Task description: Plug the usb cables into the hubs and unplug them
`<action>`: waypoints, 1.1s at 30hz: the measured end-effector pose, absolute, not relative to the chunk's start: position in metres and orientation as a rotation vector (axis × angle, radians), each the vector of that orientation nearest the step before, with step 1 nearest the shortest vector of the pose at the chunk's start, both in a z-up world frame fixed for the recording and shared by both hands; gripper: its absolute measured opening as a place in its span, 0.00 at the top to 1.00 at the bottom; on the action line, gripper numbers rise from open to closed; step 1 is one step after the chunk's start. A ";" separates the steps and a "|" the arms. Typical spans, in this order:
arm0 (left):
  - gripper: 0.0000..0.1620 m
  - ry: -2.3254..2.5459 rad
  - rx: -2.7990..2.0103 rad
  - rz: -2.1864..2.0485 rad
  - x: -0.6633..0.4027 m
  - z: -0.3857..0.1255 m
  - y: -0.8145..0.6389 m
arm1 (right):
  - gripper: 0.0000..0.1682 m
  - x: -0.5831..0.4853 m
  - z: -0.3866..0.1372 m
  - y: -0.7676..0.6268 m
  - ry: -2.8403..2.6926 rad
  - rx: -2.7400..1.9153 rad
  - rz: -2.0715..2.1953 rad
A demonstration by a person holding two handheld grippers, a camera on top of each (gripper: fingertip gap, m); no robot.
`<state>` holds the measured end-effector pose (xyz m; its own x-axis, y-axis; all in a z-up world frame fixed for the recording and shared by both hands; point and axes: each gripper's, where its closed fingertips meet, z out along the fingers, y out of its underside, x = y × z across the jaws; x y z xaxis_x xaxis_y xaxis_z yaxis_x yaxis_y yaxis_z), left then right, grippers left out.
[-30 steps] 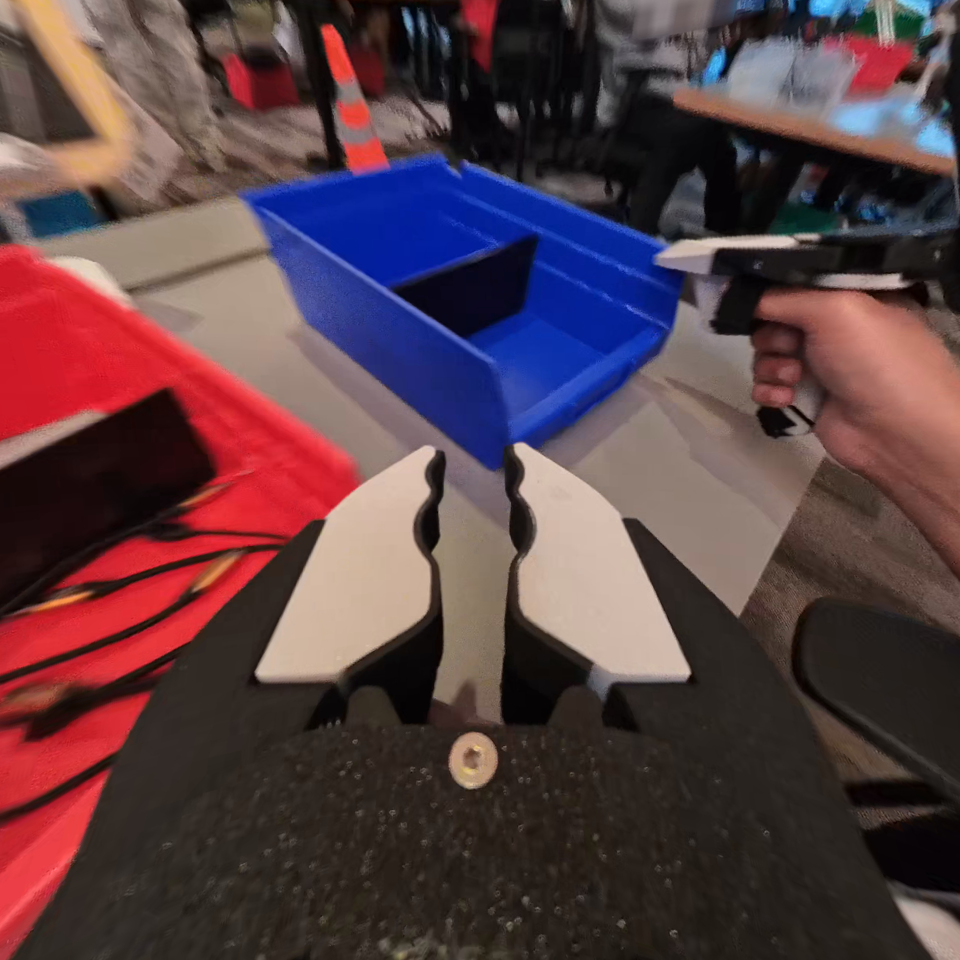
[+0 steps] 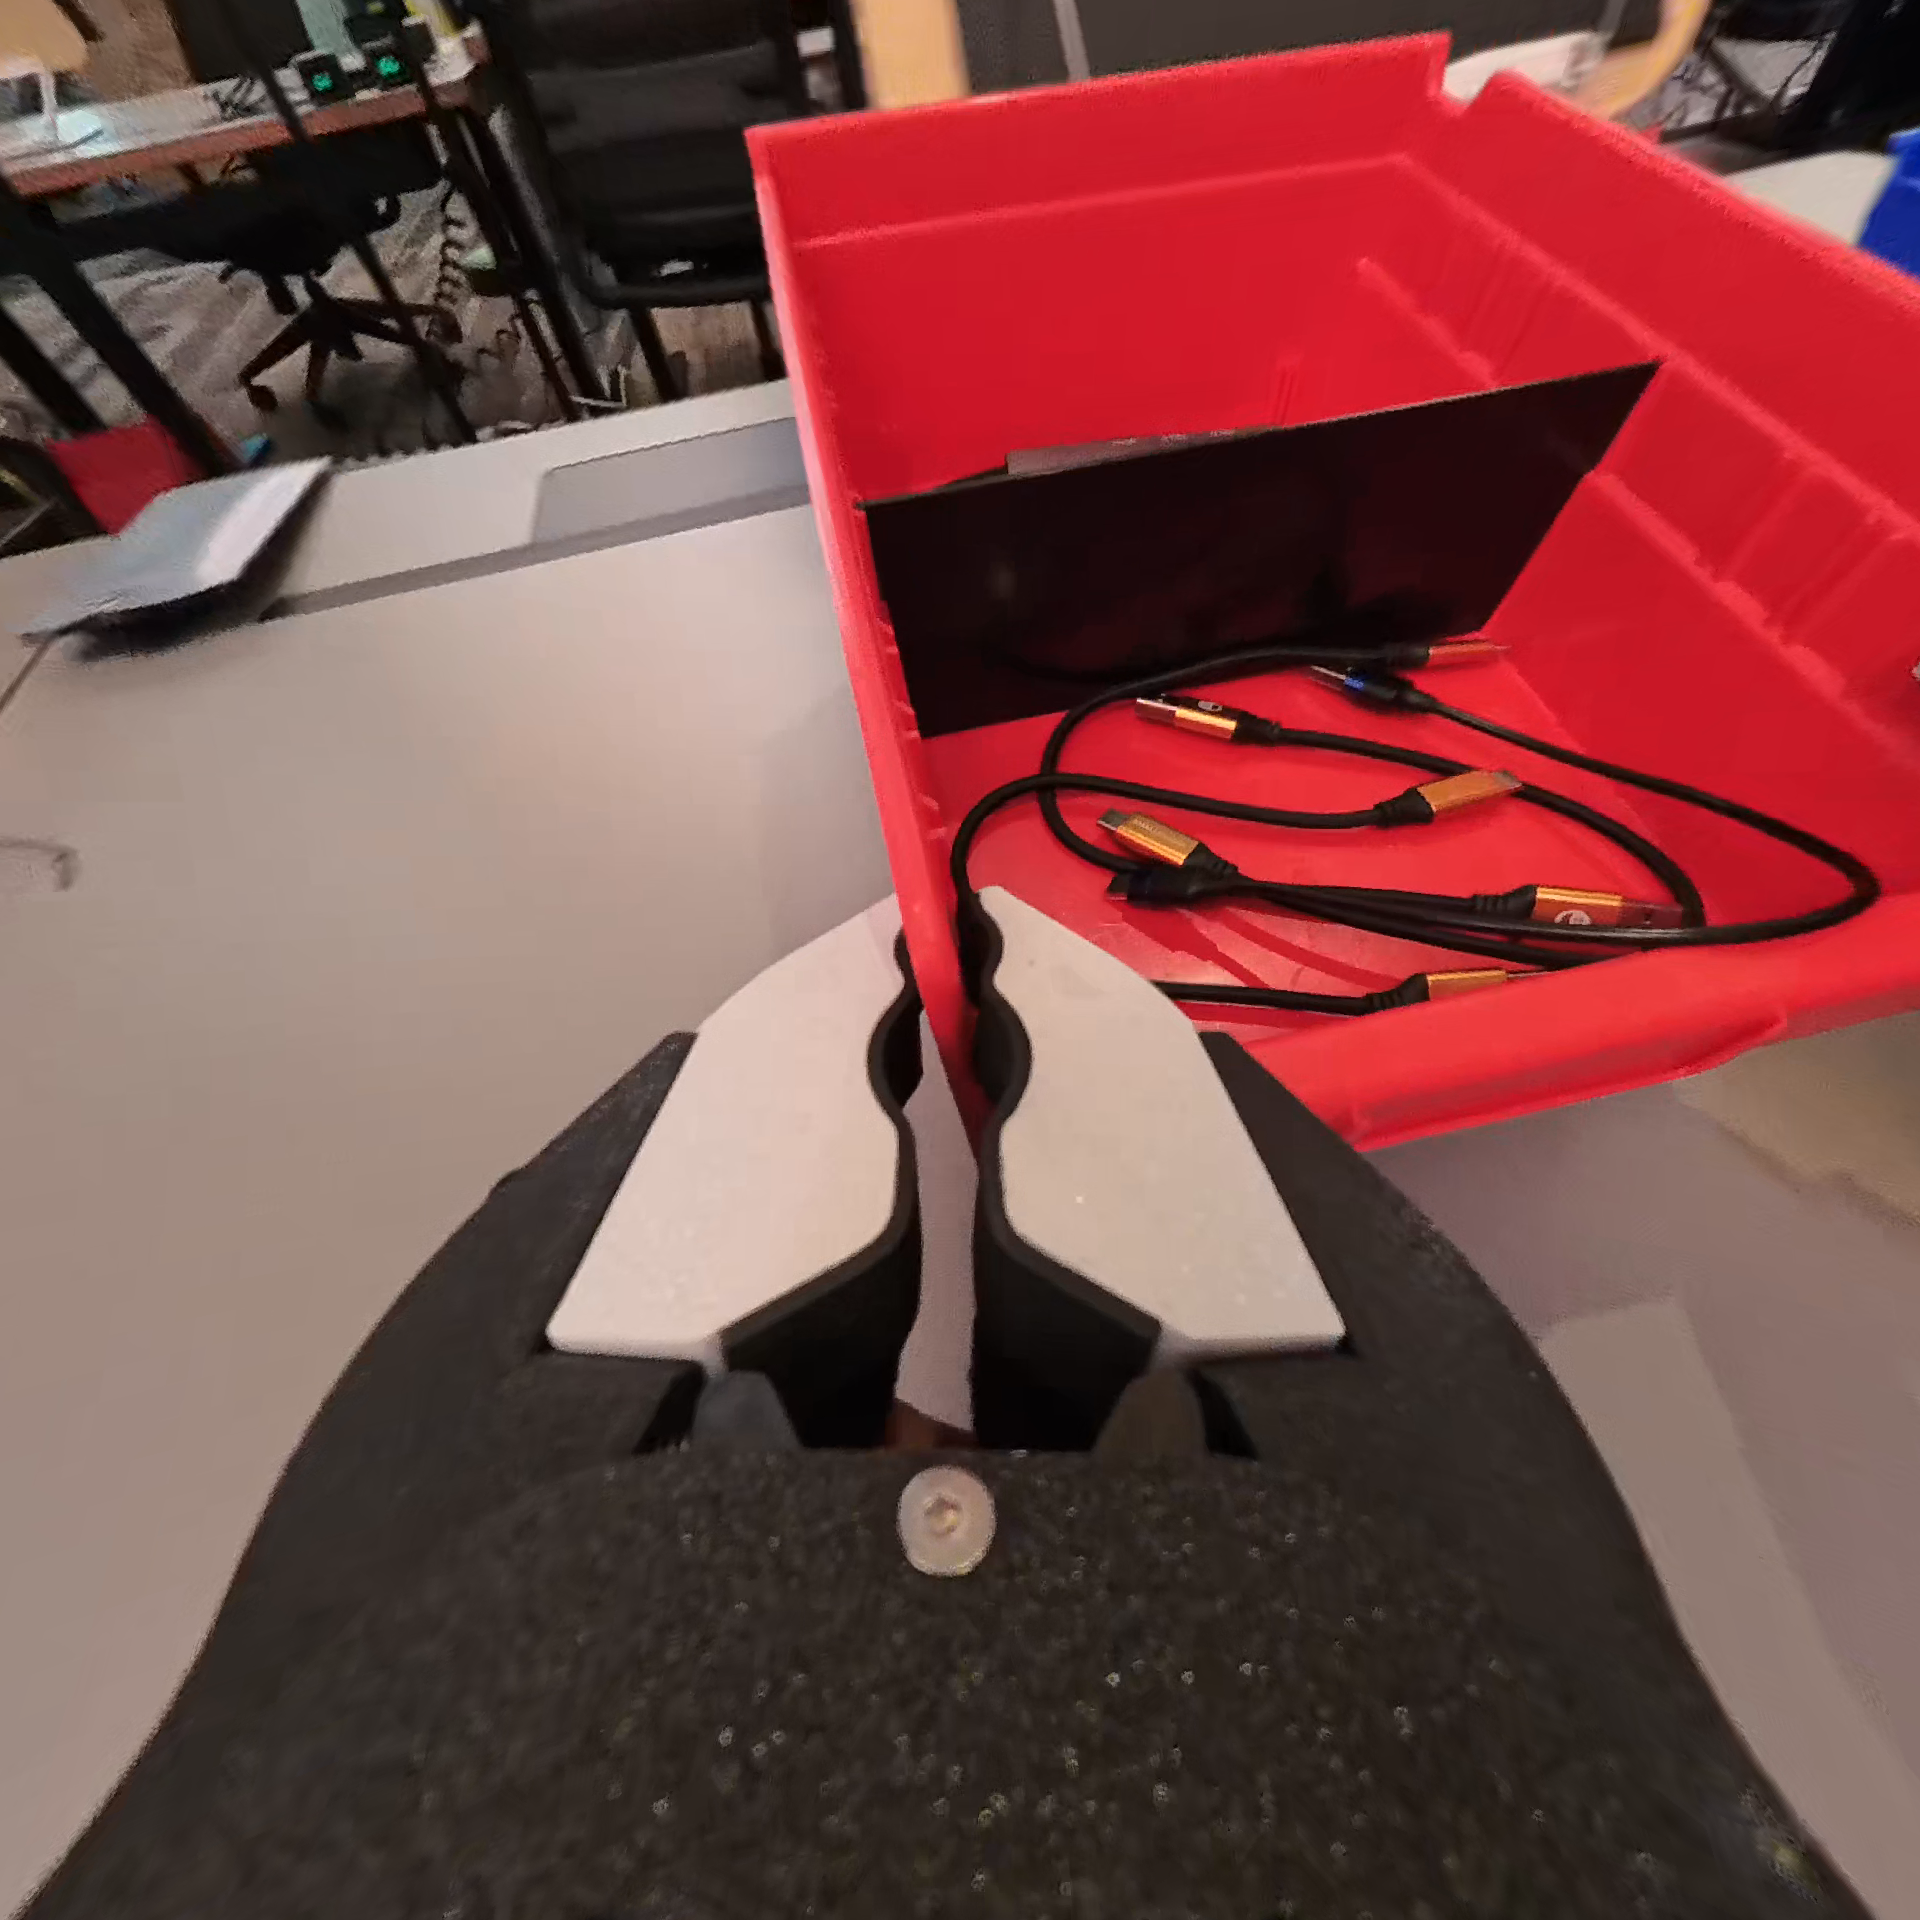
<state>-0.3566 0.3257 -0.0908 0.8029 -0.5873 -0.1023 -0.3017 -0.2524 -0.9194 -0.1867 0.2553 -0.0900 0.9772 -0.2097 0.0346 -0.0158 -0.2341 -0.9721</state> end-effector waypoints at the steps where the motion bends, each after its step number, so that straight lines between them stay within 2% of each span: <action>1: 0.98 0.660 -1.873 -0.316 -0.377 -0.093 0.333 | 0.97 -0.207 -0.093 0.264 0.151 -1.817 -0.164; 7: 0.99 0.534 -1.964 -0.257 -0.481 -0.116 0.374 | 0.96 -0.306 -0.128 0.313 0.003 -1.949 -0.082; 13: 0.98 0.329 -2.004 -0.379 -0.517 -0.129 0.395 | 0.90 -0.346 -0.126 0.319 -0.204 -1.941 0.001; 15: 0.94 0.284 -1.966 -0.337 -0.522 -0.119 0.396 | 0.84 -0.351 -0.121 0.303 -0.300 -1.933 0.142; 17: 0.86 0.262 -1.908 -0.283 -0.525 -0.104 0.394 | 0.83 -0.349 -0.111 0.274 -0.375 -1.913 0.306; 18: 0.85 0.251 -1.879 -0.247 -0.527 -0.096 0.392 | 0.81 -0.345 -0.107 0.257 -0.420 -1.904 0.380; 22: 0.85 0.217 -1.752 -0.093 -0.533 -0.068 0.379 | 0.80 -0.264 -0.095 0.207 -0.423 -1.832 0.346; 26: 0.84 0.239 -1.665 0.001 -0.524 -0.051 0.366 | 0.80 -0.128 -0.078 0.166 -0.103 -1.796 0.237; 29: 0.84 0.272 -1.651 0.024 -0.513 -0.051 0.361 | 0.77 -0.033 -0.056 0.121 0.146 -1.648 0.275; 33: 0.84 0.262 -1.699 -0.082 -0.488 -0.062 0.358 | 0.78 0.097 -0.063 0.088 0.412 -1.587 -0.028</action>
<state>-0.4882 0.3578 -0.0621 0.9707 -0.2199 -0.0966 -0.1257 -0.1228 -0.9844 0.0970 0.0876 -0.0631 0.9324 -0.2764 -0.2330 -0.2428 -0.0012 -0.9701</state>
